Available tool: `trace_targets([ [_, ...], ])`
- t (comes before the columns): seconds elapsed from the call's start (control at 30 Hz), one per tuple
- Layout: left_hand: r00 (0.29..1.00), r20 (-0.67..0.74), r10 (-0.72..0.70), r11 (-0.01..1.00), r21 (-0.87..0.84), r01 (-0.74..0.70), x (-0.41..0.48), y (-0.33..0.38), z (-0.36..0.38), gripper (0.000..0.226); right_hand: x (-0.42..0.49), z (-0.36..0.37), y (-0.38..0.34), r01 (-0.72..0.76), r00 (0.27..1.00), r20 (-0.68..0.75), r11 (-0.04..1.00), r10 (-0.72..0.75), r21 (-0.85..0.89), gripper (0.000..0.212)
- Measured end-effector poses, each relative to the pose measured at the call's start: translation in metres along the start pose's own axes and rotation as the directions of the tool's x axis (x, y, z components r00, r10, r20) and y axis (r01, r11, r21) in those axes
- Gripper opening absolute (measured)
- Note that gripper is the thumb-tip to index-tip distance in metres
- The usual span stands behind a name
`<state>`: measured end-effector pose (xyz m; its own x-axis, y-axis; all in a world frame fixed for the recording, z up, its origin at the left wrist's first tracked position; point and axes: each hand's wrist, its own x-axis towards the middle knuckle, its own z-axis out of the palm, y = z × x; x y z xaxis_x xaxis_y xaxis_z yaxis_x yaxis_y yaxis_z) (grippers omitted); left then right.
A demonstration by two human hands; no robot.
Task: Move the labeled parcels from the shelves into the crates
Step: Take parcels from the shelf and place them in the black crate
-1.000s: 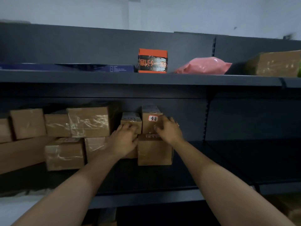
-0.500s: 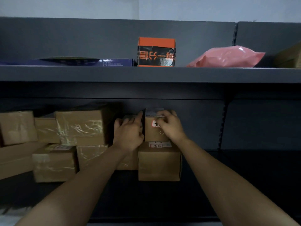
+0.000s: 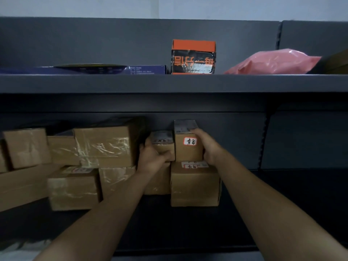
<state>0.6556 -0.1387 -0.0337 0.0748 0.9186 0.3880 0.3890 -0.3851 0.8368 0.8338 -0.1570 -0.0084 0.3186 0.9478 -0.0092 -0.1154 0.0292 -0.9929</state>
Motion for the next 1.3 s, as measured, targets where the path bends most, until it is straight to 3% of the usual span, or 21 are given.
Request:
trace_targets([
  [0.13, 0.995, -0.09, 0.045, 0.973, -0.22, -0.063, -0.007, 0.0, -0.005, 0.05, -0.023, -0.004, -0.005, 0.119, 0.993, 0.009, 0.989, -0.12, 0.093, 0.044],
  [0.23, 0.988, -0.129, 0.083, 0.922, -0.366, -0.125, -0.021, 0.012, -0.003, 0.014, -0.049, -0.016, -0.003, 0.136, 0.99, -0.059, 0.972, -0.127, 0.19, 0.049],
  [0.27, 0.989, -0.122, 0.089, 0.908, -0.398, -0.131, -0.027, 0.018, 0.0, 0.014, -0.058, -0.022, -0.001, 0.145, 0.988, -0.083, 0.967, -0.13, 0.212, 0.05],
  [0.33, 0.993, -0.074, 0.093, 0.881, -0.458, -0.117, -0.041, 0.029, 0.009, 0.033, -0.082, -0.036, 0.001, 0.17, 0.979, -0.148, 0.957, -0.137, 0.234, 0.044],
  [0.4, 0.999, 0.021, 0.041, 0.861, -0.509, -0.024, -0.06, 0.044, 0.019, 0.06, -0.109, -0.052, 0.001, 0.17, 0.972, -0.2, 0.955, -0.122, 0.244, 0.032],
  [0.47, 0.991, 0.133, -0.002, 0.824, -0.561, 0.077, -0.081, 0.058, 0.032, 0.073, -0.135, -0.072, 0.002, 0.161, 0.963, -0.252, 0.948, -0.091, 0.275, 0.028],
  [0.53, 0.971, 0.239, 0.031, 0.776, -0.618, 0.127, -0.1, 0.071, 0.047, 0.07, -0.161, -0.095, 0.004, 0.163, 0.947, -0.313, 0.943, -0.068, 0.289, 0.031],
  [0.6, 0.938, 0.328, 0.112, 0.722, -0.676, 0.15, -0.123, 0.088, 0.065, 0.043, -0.188, -0.123, 0.005, 0.171, 0.928, -0.369, 0.939, -0.051, 0.299, 0.032],
  [0.67, 0.893, 0.412, 0.18, 0.695, -0.695, 0.181, -0.146, 0.107, 0.086, 0.035, -0.218, -0.155, 0.007, 0.166, 0.893, -0.449, 0.934, -0.006, 0.318, 0.036],
  [0.83, 0.736, 0.645, 0.206, 0.693, -0.627, 0.356, -0.231, 0.161, 0.153, 0.042, -0.314, -0.248, 0.022, 0.168, 0.761, -0.644, 0.936, 0.076, 0.308, 0.035],
  [1.03, 0.404, 0.907, 0.118, 0.802, -0.327, 0.5, -0.382, 0.219, 0.253, 0.051, -0.479, -0.367, 0.057, 0.042, 0.551, -0.811, 0.965, 0.194, 0.26, 0.039],
  [1.17, 0.2, 0.975, 0.097, 0.839, -0.188, 0.511, -0.479, 0.239, 0.313, 0.048, -0.576, -0.427, 0.082, -0.004, 0.426, -0.853, 0.944, 0.301, 0.331, 0.042],
  [1.3, 0.066, 0.997, 0.05, 0.885, -0.074, 0.459, -0.55, 0.247, 0.358, 0.043, -0.642, -0.47, 0.109, -0.062, 0.309, -0.841, 0.891, 0.445, 0.449, 0.052],
])
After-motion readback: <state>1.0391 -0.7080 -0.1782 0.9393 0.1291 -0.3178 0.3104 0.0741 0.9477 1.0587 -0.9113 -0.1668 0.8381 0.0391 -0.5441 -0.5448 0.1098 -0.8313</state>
